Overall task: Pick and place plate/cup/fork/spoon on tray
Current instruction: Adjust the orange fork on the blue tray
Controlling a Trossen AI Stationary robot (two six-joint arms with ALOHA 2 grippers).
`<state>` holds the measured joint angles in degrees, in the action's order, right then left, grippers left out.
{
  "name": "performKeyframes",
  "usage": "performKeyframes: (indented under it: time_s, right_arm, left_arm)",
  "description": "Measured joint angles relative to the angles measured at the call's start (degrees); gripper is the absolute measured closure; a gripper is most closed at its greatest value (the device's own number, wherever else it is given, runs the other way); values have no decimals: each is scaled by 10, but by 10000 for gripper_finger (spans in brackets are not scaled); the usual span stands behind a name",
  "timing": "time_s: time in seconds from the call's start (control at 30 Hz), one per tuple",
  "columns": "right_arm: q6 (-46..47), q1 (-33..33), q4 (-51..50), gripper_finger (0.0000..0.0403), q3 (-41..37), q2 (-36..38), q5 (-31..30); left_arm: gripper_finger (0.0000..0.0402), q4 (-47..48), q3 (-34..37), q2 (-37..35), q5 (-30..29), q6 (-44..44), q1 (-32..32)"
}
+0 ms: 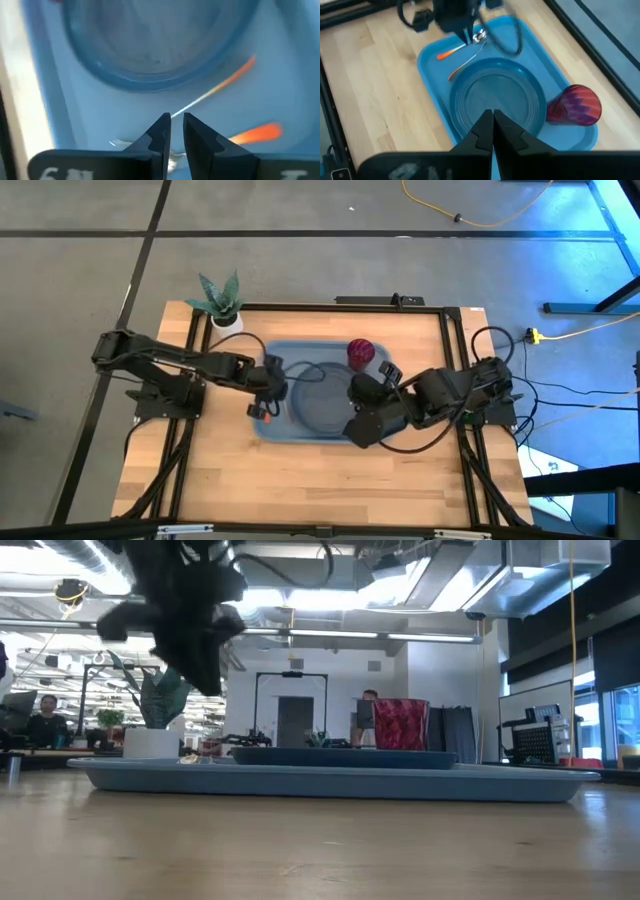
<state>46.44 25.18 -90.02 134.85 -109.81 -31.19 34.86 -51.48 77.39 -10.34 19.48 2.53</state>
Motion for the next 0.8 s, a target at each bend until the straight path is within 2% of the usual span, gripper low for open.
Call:
performKeyframes:
  time_s: [0.13,0.33,0.53,0.7,0.8]
  right_arm:
    - [4,0,0,395,0,17,-8]
    - [-18,0,0,395,0,35,-21]
    - [-32,0,0,395,0,58,-23]
    - [-39,0,0,395,0,72,-23]
    - [-51,0,0,395,0,76,-23]
  left_arm:
    - [359,1,0,39,-5,120,-13]
    - [359,2,0,87,-7,217,-51]
    - [359,-2,0,122,7,251,-89]
    - [359,-23,0,125,9,265,-102]
    - [359,-20,0,125,29,267,-107]
